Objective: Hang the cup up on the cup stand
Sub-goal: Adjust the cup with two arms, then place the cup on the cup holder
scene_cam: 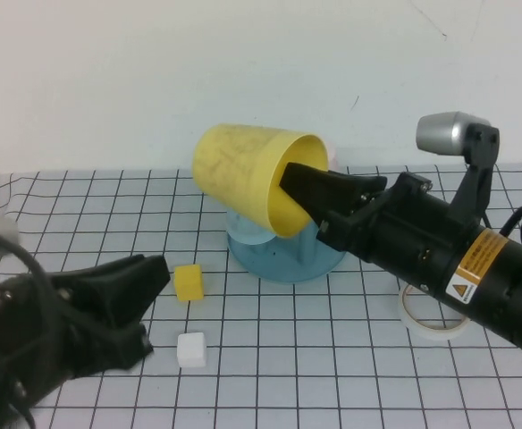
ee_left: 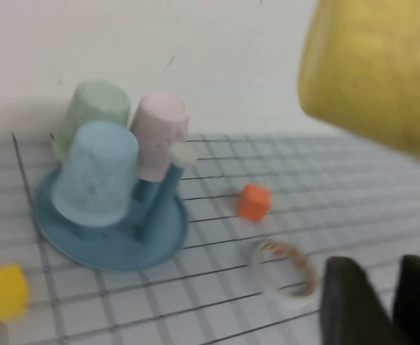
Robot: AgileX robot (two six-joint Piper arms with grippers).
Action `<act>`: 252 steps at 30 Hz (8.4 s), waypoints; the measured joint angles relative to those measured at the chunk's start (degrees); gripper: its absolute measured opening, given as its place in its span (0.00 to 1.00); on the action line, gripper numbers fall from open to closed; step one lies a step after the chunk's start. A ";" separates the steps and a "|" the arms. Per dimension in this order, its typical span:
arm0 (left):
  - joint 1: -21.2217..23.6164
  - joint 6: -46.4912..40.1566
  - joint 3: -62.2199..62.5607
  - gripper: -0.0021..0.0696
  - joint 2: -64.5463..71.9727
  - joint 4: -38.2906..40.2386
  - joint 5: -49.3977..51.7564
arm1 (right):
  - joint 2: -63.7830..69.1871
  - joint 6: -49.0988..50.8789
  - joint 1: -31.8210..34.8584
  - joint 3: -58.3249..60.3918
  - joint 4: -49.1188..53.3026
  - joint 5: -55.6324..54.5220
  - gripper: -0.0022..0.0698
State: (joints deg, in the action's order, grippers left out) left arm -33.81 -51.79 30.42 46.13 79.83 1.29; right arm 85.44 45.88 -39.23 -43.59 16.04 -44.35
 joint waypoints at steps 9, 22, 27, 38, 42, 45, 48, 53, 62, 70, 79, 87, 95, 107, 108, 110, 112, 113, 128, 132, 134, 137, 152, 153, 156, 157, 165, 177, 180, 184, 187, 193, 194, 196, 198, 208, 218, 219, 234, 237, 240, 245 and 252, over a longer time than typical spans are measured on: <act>0.00 1.33 0.00 0.87 0.09 18.60 -2.01 | 0.00 -1.19 0.00 0.00 3.13 -1.23 0.05; 0.00 26.81 1.08 0.94 0.09 19.41 5.12 | 0.00 -8.24 0.00 0.35 12.61 -1.97 0.05; 0.00 27.46 4.81 0.94 0.09 19.41 4.78 | 0.00 -8.70 0.00 0.35 15.64 -3.32 0.05; 0.00 29.57 5.73 0.94 0.57 19.41 1.89 | 0.00 -20.64 0.00 0.35 14.59 -12.78 0.05; 0.00 30.10 5.73 0.94 1.65 19.41 2.60 | 0.00 -23.87 0.00 0.35 17.02 -13.04 0.05; 0.00 30.23 5.73 0.94 3.05 19.41 4.40 | 0.00 -27.01 0.00 0.35 18.62 -13.04 0.05; 0.00 30.49 5.87 0.94 4.40 19.41 5.59 | 0.00 -31.61 0.00 0.47 19.39 -13.04 0.05; 0.11 29.93 6.22 0.93 6.69 19.77 6.66 | 0.00 -37.61 0.11 0.57 20.13 -12.59 0.05; 0.30 23.55 6.22 0.90 9.12 19.81 7.90 | 0.00 -44.10 0.58 0.57 22.55 -8.79 0.05; 0.30 23.36 6.22 0.89 9.42 19.61 8.02 | 0.00 -45.12 0.58 0.57 22.67 -7.93 0.07; 0.30 19.05 6.22 0.89 9.75 19.81 8.98 | 0.00 -44.20 0.36 0.57 24.54 -8.13 0.30; 0.19 15.95 6.22 0.86 10.05 19.81 8.44 | 0.00 -43.23 0.00 0.57 25.14 -7.23 0.59; 0.19 9.15 9.15 0.81 10.05 19.58 7.43 | 0.00 -42.66 0.00 0.57 24.13 -5.80 0.61; -0.02 5.27 10.86 0.80 10.05 19.50 7.31 | 0.00 -42.47 0.00 0.57 19.00 -6.36 0.61; -0.02 4.76 10.88 0.80 10.05 19.60 7.18 | 0.00 -42.47 0.00 0.57 18.70 -6.36 0.61; -0.02 3.78 10.99 0.80 10.05 19.76 6.75 | 0.00 -42.47 0.00 0.57 17.81 -6.13 0.61; -0.02 2.80 11.09 0.80 10.05 19.85 6.23 | 0.00 -42.47 0.00 0.57 17.59 -5.83 0.61; -0.02 2.50 11.11 0.80 10.05 19.85 6.07 | 0.00 -42.47 0.00 0.57 17.46 -5.77 0.61; -0.02 -1.19 11.21 0.80 9.65 19.86 2.42 | 0.00 -40.38 0.00 0.57 18.48 -4.00 0.61; -0.02 -3.40 11.43 0.80 7.57 19.86 -0.45 | 0.00 -38.97 0.00 0.57 18.58 -3.71 0.61; -0.02 -4.31 11.83 0.80 6.55 19.86 -1.29 | 0.00 -38.57 0.00 0.57 18.58 -3.06 0.61; -0.02 -6.08 12.06 0.80 5.24 19.86 -2.32 | 0.00 -37.02 0.00 0.57 18.94 -2.54 0.61; -0.02 -21.32 14.76 0.80 2.07 19.96 -7.56 | -2.55 22.31 0.00 0.57 56.42 15.65 0.14; -0.02 -22.08 14.87 0.80 2.07 19.96 -7.67 | -3.27 29.01 0.00 0.57 63.67 15.37 0.11; -0.02 -25.02 15.00 0.80 2.07 20.07 -8.26 | -5.85 45.22 0.00 0.91 79.07 12.59 0.06; -0.02 -26.07 15.00 0.80 2.07 20.07 -8.63 | -6.74 48.32 0.00 1.26 80.73 11.54 0.05; -0.02 -31.89 15.00 0.79 2.07 20.26 -12.31 | -18.19 57.67 0.00 2.99 84.89 11.07 0.04; -0.02 -33.68 15.00 0.79 2.07 20.29 -12.81 | -36.74 32.95 0.00 3.26 76.63 63.49 0.04; -0.02 -34.38 15.00 0.79 2.07 20.29 -12.81 | -37.43 13.79 0.00 2.98 62.54 77.24 0.04; -0.02 -36.12 15.00 0.79 2.07 20.39 -12.92 | -37.43 -2.76 0.00 2.85 43.16 90.61 0.04; -0.02 -38.70 15.00 0.79 2.07 20.39 -13.19 | -37.43 -9.98 0.00 2.85 31.98 96.19 0.04; -0.02 -44.00 15.00 0.79 2.07 20.42 -14.79 | -38.44 -19.20 0.00 4.55 12.17 97.34 0.04; -0.02 -44.58 15.00 0.79 2.07 20.51 -15.19 | -38.95 -20.06 0.00 5.60 10.13 96.57 0.04; -0.02 -45.72 15.00 0.79 2.07 20.51 -16.00 | -39.58 -21.00 0.00 7.69 8.30 94.82 0.04; -0.02 -46.69 15.00 0.79 2.07 20.51 -16.90 | -40.02 -21.37 0.00 9.71 7.61 93.76 0.04; -0.02 -48.62 15.00 0.79 2.07 20.74 -18.18 | -40.03 -21.50 0.00 10.86 7.50 93.42 0.04; -0.02 -51.95 15.00 0.79 2.07 15.40 -18.93 | -40.03 -21.53 0.00 10.86 7.50 93.21 0.03; -0.02 -52.84 15.00 0.79 2.07 14.13 -18.93 | -40.03 -21.53 0.00 10.86 7.50 93.21 0.03; -0.02 -10.87 15.24 0.79 2.18 -21.74 -8.17 | -40.03 -21.53 0.00 10.86 7.50 93.21 0.03; -0.02 12.00 15.37 0.79 3.55 -39.02 -4.27 | -40.03 -21.53 0.00 10.86 7.50 93.21 0.03; -0.02 29.90 15.46 0.79 6.82 -48.63 -2.04 | -40.03 -21.63 0.00 10.86 7.50 93.21 0.03; -0.02 40.24 15.46 0.79 13.93 -52.12 -4.41 | -40.03 -21.63 0.00 10.86 7.50 93.21 0.03; -0.02 49.93 15.46 0.79 23.55 -60.83 -14.68 | -40.03 -21.63 0.00 10.86 7.50 93.21 0.03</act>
State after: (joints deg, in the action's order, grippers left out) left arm -33.83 -1.86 45.88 69.68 19.00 -13.39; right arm 45.40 24.26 -39.24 -32.74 23.54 48.86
